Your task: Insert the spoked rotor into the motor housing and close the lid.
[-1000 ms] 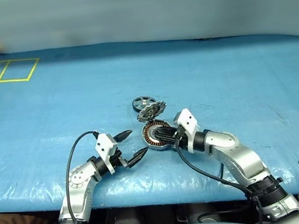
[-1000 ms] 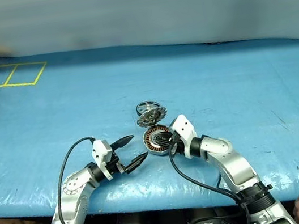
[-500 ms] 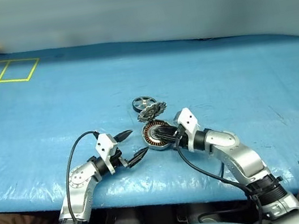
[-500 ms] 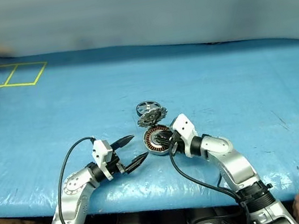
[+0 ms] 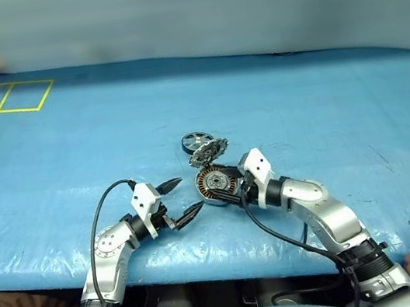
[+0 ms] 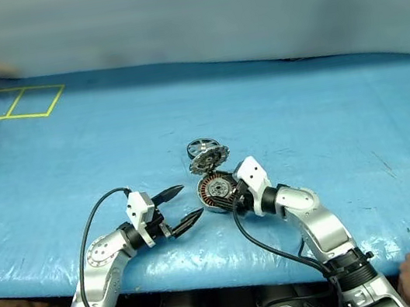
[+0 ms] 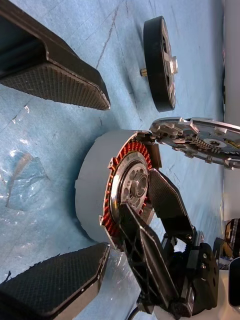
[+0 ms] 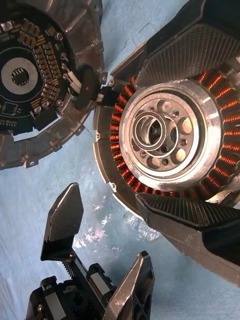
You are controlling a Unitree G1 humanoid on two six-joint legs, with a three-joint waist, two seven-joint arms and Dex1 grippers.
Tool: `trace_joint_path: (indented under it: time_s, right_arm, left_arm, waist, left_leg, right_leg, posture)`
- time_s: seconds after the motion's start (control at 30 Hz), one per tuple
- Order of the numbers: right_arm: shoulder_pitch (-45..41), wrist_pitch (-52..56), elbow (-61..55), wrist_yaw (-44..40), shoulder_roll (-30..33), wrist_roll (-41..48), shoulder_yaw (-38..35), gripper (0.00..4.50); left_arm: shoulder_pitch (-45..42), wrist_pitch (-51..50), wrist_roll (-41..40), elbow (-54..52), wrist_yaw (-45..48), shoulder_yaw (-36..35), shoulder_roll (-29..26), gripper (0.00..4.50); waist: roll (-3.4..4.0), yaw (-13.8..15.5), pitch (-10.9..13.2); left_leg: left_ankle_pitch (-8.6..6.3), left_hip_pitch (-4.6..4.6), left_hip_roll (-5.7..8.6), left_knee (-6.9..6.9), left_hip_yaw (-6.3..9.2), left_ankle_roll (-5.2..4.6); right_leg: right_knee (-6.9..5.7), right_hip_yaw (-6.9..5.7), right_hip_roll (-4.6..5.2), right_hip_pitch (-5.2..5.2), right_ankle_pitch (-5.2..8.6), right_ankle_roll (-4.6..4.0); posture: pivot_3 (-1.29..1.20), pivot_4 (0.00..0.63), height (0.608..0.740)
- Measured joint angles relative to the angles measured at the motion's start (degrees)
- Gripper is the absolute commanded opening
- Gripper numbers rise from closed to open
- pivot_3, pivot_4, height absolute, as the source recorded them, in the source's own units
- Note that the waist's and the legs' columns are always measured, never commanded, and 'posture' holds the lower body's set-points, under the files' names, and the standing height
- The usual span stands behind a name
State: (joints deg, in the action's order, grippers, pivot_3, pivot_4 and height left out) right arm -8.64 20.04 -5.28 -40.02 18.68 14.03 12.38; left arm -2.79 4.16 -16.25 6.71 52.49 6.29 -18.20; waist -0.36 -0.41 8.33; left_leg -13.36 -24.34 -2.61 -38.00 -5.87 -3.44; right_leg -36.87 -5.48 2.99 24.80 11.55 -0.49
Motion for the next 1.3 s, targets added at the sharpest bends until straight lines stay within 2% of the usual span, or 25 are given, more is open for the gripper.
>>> trace_joint_path:
  time_s: [0.23, 0.37, 0.43, 0.53, 1.3]
  right_arm:
    - [0.0, 0.4, 0.0, 0.0, -0.7, 1.2, -0.6, 3.33]
    - [-0.1, 0.5, 0.0, 0.0, -0.9, 1.3, -0.6, 2.39]
    - [-0.3, 0.5, 0.0, 0.1, -1.1, 1.2, -0.6, 2.39]
    - [-0.6, 0.6, 0.0, 0.1, -1.3, 1.1, -0.4, 1.82]
    - [-3.7, 5.6, 0.4, 2.3, -1.7, -0.4, 0.5, 1.82]
  left_arm:
    - [0.0, 0.1, 0.2, 0.0, 0.0, 0.0, 0.0, 4.5]
    - [0.0, 0.1, 0.3, 0.0, 0.0, 0.0, 0.0, 4.5]
    - [0.0, 0.1, 0.4, 0.0, -0.1, 0.0, 0.0, 4.5]
    - [0.0, 0.1, 0.4, 0.0, -0.1, 0.0, 0.0, 4.5]
    - [0.0, 0.3, 0.6, 0.6, -1.2, 0.3, 0.2, 4.5]
  waist:
    - [0.0, 0.0, 0.0]
    - [0.0, 0.0, 0.0]
    - [0.0, 0.0, 0.0]
    - [0.0, 0.0, 0.0]
    - [0.0, 0.0, 0.0]
  left_leg:
    - [0.0, 0.0, 0.0, 0.0, 0.0, 0.0]
    - [0.0, 0.0, 0.0, 0.0, 0.0, 0.0]
    - [0.0, 0.0, 0.0, 0.0, 0.0, 0.0]
    - [0.0, 0.0, 0.0, 0.0, 0.0, 0.0]
    - [0.0, 0.01, 0.0, -0.02, 0.0, 0.0]
  right_leg:
    - [0.0, 0.0, -0.01, 0.0, 0.0, 0.0]
    - [-0.01, 0.0, -0.01, 0.01, 0.0, 0.0]
    - [-0.01, 0.0, -0.01, 0.0, 0.0, 0.01]
    - [-0.01, 0.0, -0.01, 0.01, -0.01, 0.01]
    - [-0.02, 0.0, 0.0, -0.01, -0.02, 0.03]
  posture:
    - [0.0, 0.15, 0.74]
    - [0.0, 0.15, 0.74]
    - [0.0, 0.15, 0.74]
    - [0.0, 0.15, 0.74]
    - [0.0, 0.15, 0.74]
